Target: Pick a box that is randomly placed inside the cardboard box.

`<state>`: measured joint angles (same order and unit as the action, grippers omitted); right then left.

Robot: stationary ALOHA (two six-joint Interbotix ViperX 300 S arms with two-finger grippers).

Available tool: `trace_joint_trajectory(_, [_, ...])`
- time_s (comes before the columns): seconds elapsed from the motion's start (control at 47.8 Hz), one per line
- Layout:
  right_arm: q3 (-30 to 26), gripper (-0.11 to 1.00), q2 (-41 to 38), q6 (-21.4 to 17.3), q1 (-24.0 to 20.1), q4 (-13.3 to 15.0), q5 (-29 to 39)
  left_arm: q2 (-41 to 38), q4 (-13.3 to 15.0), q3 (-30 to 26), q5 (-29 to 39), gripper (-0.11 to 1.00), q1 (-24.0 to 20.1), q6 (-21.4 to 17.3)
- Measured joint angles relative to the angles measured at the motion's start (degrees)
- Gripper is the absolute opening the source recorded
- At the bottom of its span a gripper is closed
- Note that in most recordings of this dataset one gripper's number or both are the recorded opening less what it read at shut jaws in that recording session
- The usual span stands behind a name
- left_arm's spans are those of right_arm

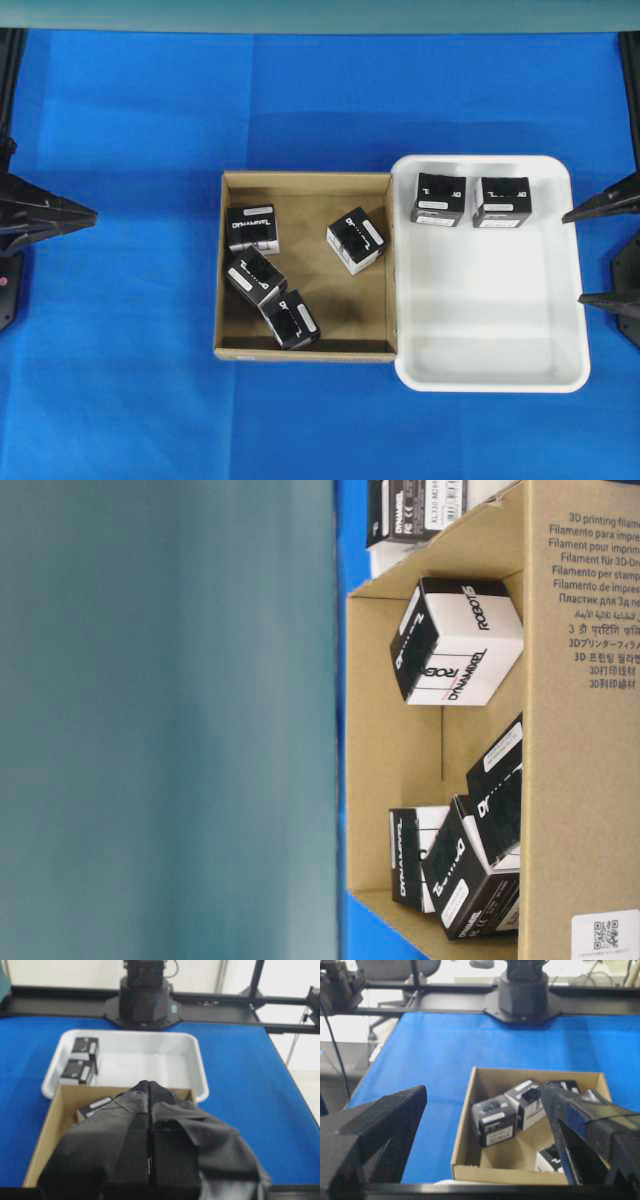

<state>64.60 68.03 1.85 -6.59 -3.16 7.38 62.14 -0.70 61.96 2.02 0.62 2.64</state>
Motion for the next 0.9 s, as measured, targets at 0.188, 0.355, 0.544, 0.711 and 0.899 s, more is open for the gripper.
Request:
trace_joint_trajectory(0.188, [0.0,0.99,0.1,0.1,0.0,0.0,0.0,0.0,0.0,0.0,0.0,-0.07,0.0,0.0])
trace_joint_trajectory(0.355, [0.0,0.99,0.0,0.1,0.0,0.0,-0.1,0.0,0.0,0.0,0.0,-0.07,0.0,0.0])
trace_joint_trajectory(0.544, [0.0,0.99,0.1,0.0,0.0,0.0,0.0,0.1,0.0,0.0,0.0,-0.07,0.0,0.0])
trace_joint_trajectory(0.711, [0.0,0.99,0.0,0.1,0.0,0.0,-0.1,0.1,0.0,0.1,0.0,-0.07,0.0,0.0])
trace_joint_trajectory(0.899, [0.0,0.99,0.0,0.1,0.0,0.0,-1.1,0.1,0.0,0.2,0.0,-0.07,0.0,0.0])
